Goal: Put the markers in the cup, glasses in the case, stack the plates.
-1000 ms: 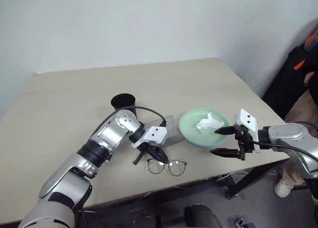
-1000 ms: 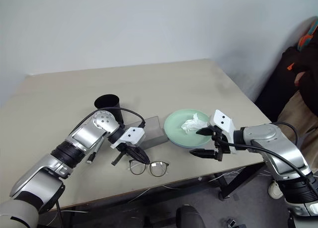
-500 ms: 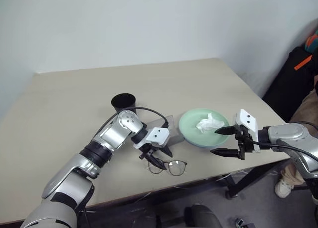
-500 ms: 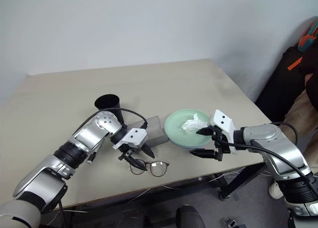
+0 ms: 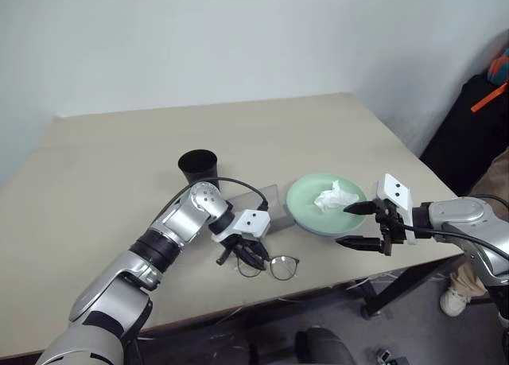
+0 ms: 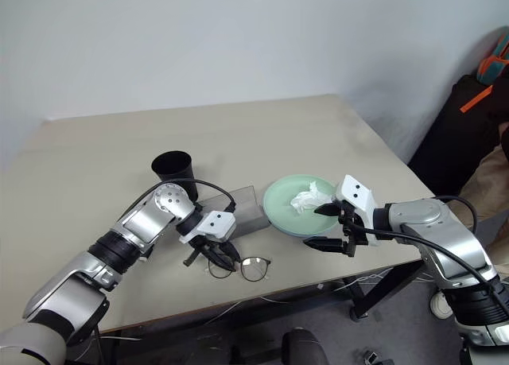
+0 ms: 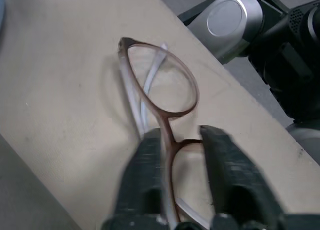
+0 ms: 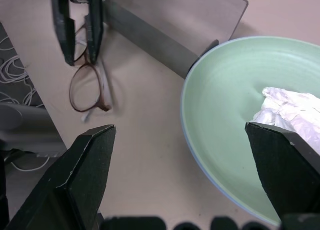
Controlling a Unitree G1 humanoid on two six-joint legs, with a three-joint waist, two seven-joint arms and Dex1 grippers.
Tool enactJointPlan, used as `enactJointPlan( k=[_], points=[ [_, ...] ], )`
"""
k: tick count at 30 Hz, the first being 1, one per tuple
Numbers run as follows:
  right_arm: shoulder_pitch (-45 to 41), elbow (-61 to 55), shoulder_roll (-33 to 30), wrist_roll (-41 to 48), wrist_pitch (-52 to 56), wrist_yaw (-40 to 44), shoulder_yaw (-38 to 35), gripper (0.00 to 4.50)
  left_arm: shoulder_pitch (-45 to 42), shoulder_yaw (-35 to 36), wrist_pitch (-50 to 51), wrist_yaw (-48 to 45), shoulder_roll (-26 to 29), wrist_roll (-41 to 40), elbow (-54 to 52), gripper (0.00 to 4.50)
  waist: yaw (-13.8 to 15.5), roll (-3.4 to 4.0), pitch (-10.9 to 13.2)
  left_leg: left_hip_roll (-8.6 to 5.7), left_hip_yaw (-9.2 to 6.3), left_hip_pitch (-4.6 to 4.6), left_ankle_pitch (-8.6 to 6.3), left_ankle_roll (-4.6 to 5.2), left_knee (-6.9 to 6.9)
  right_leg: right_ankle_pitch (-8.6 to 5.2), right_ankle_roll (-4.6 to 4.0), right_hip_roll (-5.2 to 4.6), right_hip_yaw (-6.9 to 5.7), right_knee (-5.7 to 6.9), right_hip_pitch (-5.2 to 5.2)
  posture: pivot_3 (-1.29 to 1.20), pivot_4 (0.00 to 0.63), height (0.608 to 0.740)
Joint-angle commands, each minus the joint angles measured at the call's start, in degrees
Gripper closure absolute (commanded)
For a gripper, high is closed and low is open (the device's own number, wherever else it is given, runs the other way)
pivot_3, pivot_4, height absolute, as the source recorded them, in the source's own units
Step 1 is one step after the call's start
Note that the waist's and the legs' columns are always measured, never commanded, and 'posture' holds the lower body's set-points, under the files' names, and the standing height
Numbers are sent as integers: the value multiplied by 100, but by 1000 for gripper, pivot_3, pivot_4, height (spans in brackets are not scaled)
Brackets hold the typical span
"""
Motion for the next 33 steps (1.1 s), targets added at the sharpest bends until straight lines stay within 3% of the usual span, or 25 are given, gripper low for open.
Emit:
enactJointPlan(
  k=[1,14,20,33],
  points=[
    [-76,-76,-2,46,-32,-49,-95,0,-35,76,-78,67,-55,142,-4,4479,25,7,-4,-1,-1,2,1,2,0,0,0,-2,0,0,3,0,0,740],
    [-186,32,14,15,-94,-7,-16,0,-460,768,440,36,-223,-390,-68,4479,143,4,-2,-3,1,-17,23,37,37,8,12,-13,4,-1,4,0,0,740],
    [-272,70,10,21,-96,22,36,0,-1273,1522,1101,273,-427,-777,787,4479,141,4,-2,-6,-2,-25,13,50,37,16,23,-10,4,-1,-2,0,0,740],
    [-377,29,17,44,-23,3,80,0,-1712,1408,-7,802,-572,334,3051,4479,143,2,-1,-9,0,-26,5,49,34,16,24,-9,5,-7,-3,0,0,740]
  ],
)
